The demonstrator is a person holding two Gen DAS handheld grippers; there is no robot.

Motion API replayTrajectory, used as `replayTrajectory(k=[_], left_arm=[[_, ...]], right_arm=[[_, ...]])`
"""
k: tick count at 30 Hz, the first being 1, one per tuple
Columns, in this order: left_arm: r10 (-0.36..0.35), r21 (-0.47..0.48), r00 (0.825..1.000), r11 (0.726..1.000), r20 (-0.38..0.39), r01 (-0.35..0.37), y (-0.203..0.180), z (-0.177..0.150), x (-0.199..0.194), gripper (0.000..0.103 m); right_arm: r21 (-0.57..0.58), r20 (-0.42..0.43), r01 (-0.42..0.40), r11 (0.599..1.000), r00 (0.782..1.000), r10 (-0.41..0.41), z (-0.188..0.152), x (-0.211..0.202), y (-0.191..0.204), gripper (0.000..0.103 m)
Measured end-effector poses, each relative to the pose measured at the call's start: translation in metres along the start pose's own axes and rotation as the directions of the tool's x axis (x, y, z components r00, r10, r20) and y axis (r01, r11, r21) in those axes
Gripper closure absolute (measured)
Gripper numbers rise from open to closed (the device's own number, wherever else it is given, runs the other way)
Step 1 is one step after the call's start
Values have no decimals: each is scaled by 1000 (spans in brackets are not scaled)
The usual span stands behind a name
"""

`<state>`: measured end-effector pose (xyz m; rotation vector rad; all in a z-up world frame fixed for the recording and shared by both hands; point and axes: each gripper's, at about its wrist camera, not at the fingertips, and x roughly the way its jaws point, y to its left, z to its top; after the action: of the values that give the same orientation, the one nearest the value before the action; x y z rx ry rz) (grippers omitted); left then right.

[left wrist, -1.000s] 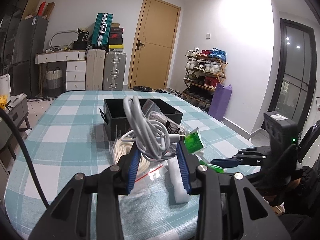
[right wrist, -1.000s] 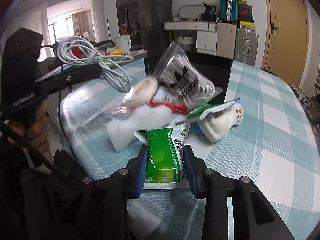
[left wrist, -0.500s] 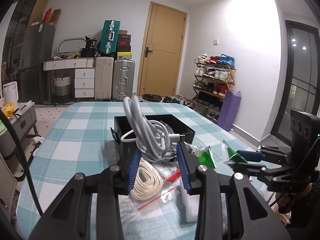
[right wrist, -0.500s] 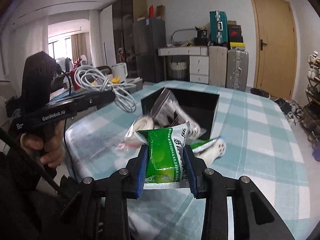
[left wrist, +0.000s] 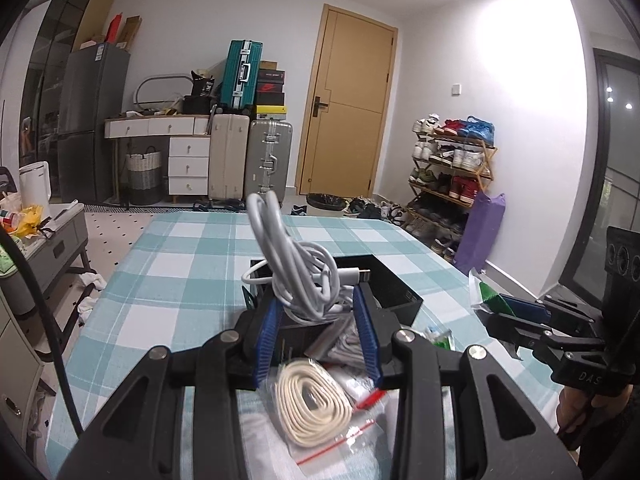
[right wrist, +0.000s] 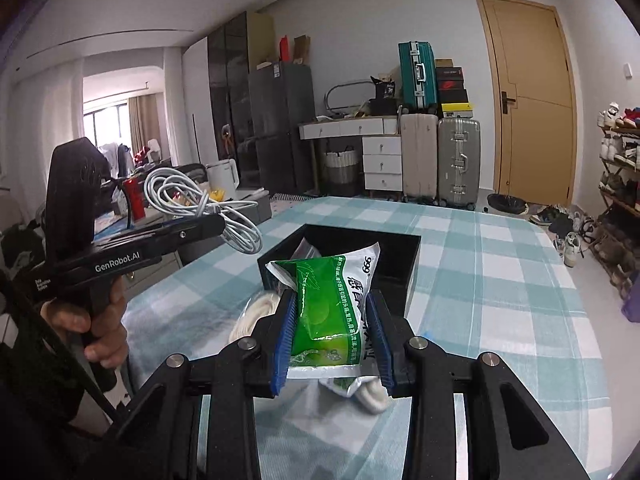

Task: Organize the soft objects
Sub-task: 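Lift the cable with left tool while right tool carries the packet over the black box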

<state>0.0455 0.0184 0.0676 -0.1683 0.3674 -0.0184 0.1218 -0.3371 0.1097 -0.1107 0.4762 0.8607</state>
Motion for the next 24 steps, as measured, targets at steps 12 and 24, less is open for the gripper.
replayTrajectory(k=[12, 24], left_arm=[[19, 19, 1000, 1000, -1, -19, 0, 16, 22, 68], [28, 10, 999, 1000, -35, -27, 1, 24, 49, 68]], right_arm=[[49, 10, -7, 999, 1000, 7, 32, 27, -19, 68], [46, -22, -16, 999, 1000, 17, 51, 63, -29, 68]])
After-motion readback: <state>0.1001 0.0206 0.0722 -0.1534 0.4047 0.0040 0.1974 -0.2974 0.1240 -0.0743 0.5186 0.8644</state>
